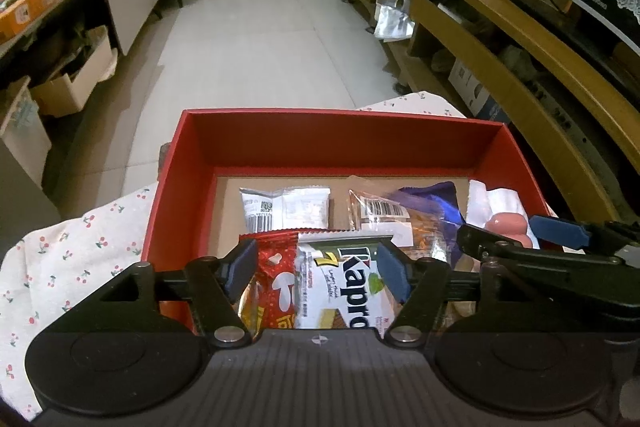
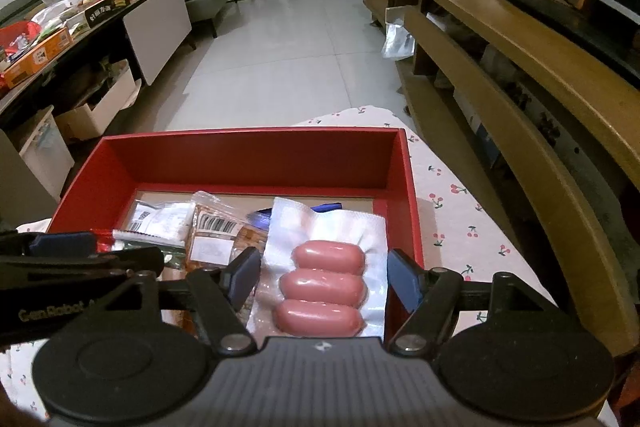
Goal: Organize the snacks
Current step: 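Lower the Kapron wafer and sausages into the red box and open both tools, then grasp the white jerky pouch with the left tool while the right tool grasps the round pastry bag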
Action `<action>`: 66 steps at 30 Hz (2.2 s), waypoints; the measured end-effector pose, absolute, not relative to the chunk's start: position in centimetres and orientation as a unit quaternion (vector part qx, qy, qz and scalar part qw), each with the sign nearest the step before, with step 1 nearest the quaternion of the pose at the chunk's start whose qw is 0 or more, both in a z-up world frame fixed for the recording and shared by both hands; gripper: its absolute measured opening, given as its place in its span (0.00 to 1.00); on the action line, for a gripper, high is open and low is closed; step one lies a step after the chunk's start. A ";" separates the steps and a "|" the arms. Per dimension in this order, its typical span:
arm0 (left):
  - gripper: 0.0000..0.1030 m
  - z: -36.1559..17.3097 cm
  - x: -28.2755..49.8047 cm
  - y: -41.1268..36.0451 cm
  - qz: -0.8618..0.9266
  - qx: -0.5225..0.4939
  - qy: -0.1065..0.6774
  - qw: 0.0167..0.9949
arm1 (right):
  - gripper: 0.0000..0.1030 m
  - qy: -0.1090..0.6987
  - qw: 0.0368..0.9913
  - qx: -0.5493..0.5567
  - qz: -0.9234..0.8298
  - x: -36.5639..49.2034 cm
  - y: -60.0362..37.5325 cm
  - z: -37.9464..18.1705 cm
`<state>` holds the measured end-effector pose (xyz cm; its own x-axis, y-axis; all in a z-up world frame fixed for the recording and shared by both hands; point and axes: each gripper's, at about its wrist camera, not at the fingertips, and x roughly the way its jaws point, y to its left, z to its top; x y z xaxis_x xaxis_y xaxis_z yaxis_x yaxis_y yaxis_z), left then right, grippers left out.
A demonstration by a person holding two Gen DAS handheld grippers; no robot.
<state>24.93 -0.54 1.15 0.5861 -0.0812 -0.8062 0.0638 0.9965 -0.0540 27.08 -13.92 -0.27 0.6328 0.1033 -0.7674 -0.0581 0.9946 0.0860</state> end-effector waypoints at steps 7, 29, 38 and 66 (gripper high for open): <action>0.74 1.5 24.5 -0.5 -0.042 -0.012 0.448 0.893 | 0.80 0.421 0.906 0.020 0.041 26.9 -13.9 -0.1; 0.82 2.6 18.7 0.7 -0.056 -0.023 0.455 0.888 | 0.83 0.406 0.912 0.035 0.050 22.0 -14.7 2.4; 0.83 -1.2 16.9 -0.1 -0.063 -0.011 0.511 0.857 | 0.83 0.428 0.901 0.041 0.061 18.3 -15.6 2.2; 0.59 -3.5 15.8 -0.9 -0.076 0.005 0.546 0.834 | 0.89 0.501 0.860 0.096 0.019 18.9 -21.8 -2.2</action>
